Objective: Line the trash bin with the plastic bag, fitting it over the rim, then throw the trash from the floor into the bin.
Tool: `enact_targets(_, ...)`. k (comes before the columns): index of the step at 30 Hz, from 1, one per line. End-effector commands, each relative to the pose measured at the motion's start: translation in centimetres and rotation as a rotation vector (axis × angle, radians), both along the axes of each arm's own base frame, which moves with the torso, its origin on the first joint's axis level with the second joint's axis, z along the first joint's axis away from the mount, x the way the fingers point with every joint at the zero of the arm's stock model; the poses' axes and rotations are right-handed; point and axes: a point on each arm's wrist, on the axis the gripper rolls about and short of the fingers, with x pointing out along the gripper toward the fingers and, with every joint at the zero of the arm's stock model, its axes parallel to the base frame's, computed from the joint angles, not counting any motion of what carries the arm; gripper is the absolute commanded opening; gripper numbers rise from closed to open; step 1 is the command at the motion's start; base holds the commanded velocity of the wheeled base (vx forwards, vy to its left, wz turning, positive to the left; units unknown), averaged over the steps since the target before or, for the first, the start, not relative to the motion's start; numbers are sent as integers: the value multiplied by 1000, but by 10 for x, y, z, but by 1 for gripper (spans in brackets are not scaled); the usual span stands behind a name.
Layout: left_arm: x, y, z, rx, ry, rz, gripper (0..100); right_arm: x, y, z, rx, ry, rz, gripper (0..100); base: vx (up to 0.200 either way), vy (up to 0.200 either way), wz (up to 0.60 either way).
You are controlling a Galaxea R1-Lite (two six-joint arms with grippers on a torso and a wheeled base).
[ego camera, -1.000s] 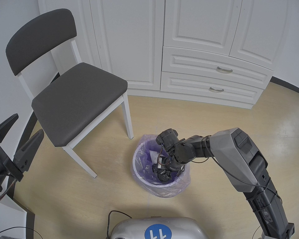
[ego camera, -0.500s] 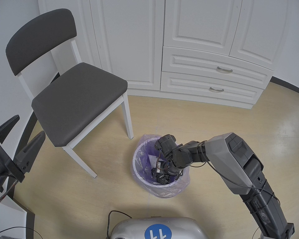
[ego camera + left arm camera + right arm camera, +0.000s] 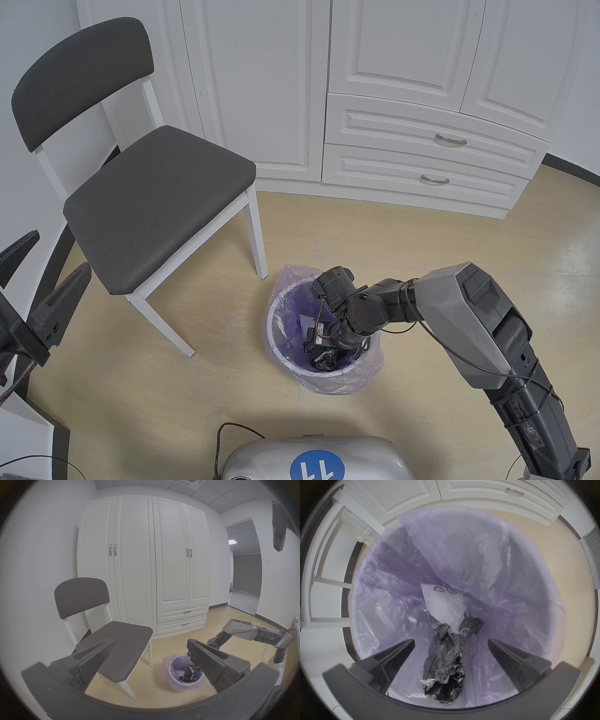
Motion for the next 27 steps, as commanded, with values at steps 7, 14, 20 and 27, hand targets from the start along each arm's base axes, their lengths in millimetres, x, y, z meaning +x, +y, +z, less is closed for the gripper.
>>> enact_targets(7,0,0,0,0,1,0,100,-31,-3,112,20,-75,29,100,0,0,0)
enact_targets(14,3,-2,-5,14,25,-1,100,-84,-25,180,-39,-169,69,100,0,0,0)
enact_targets(20,7,-4,-12,21,61,5,100,-106,-66,198,-110,-323,93,100,0,0,0)
enact_targets(27,13,-1,-29,67,138,58,100,-124,-119,192,-174,-564,176,100,0,0,0)
